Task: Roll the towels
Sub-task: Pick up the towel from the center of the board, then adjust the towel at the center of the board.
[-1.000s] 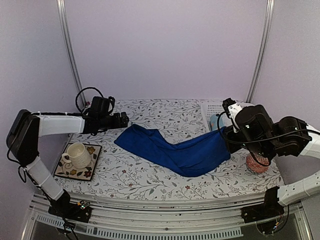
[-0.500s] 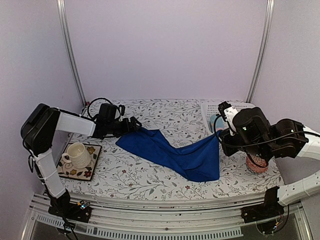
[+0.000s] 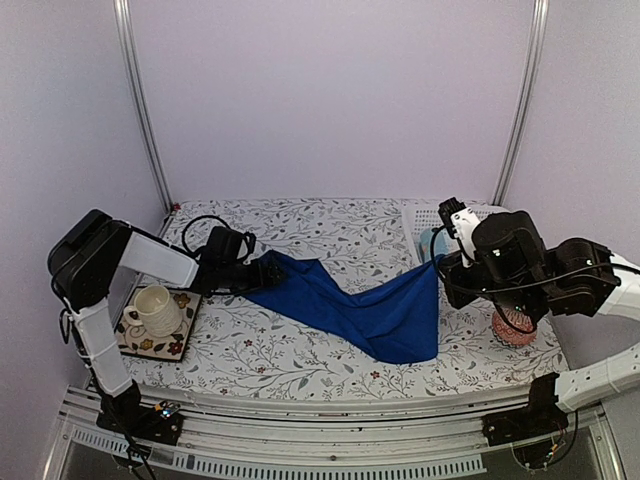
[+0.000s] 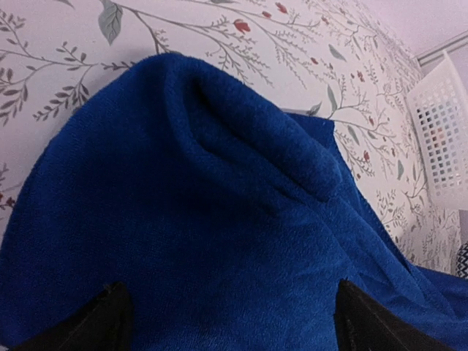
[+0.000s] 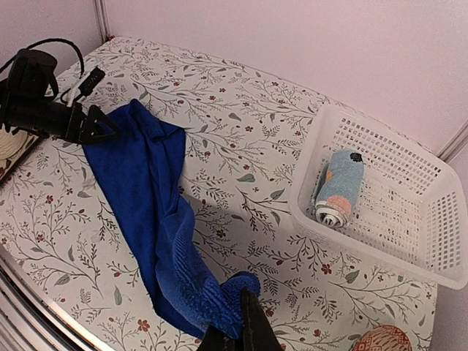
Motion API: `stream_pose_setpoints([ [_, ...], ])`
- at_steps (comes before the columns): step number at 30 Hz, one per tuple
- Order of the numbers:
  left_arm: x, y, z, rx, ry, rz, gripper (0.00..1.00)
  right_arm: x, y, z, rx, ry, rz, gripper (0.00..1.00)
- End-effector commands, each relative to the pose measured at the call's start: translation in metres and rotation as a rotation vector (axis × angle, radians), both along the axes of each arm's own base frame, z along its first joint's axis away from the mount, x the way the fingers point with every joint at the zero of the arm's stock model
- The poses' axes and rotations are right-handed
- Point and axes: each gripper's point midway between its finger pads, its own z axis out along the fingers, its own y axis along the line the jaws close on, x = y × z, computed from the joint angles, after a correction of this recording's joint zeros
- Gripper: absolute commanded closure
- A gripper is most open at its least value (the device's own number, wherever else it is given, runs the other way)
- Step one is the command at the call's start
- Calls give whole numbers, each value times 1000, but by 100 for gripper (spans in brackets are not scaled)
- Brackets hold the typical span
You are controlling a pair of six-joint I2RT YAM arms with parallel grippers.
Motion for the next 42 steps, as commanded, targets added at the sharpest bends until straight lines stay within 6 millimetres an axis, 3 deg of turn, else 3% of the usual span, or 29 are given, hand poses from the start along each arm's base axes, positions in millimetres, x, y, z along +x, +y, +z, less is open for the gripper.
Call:
stream_pose_setpoints([
  [1,-34,15,-22,49,84,39,3,1,-6,10,37,-30,-6,95],
  [7,-72,30,-28,51,114,63,3,0,-8,15,50,-40,-1,95],
  [12,-115,20,-23,48,133,5,3,0,-12,15,48,-40,-8,94],
  [15,-125,17,-9,40,114,-21,3,1,-13,10,41,-32,-10,94],
  [17,-115,15,18,48,50,-21,3,2,-13,5,37,-24,-13,94],
  [21,-75,17,84,155,-150,-2,3,5,-14,-8,23,1,-21,94],
  [23,-52,13,102,235,-216,-13,3,6,-14,-14,18,10,-24,93],
  [25,-30,7,107,331,-238,-43,3,7,-14,-18,16,19,-28,93],
  [28,-2,-8,98,422,-244,-104,3,7,-13,-23,17,30,-22,93],
  [33,29,-27,71,527,-213,-234,8,7,-6,-27,21,47,-1,93],
  [36,37,-33,58,562,-198,-290,12,7,-3,-34,12,57,9,93],
  [39,40,-37,24,609,-143,-334,16,8,-1,-41,4,64,14,93],
  [42,41,-38,7,635,-115,-358,26,8,2,-45,2,70,20,93],
])
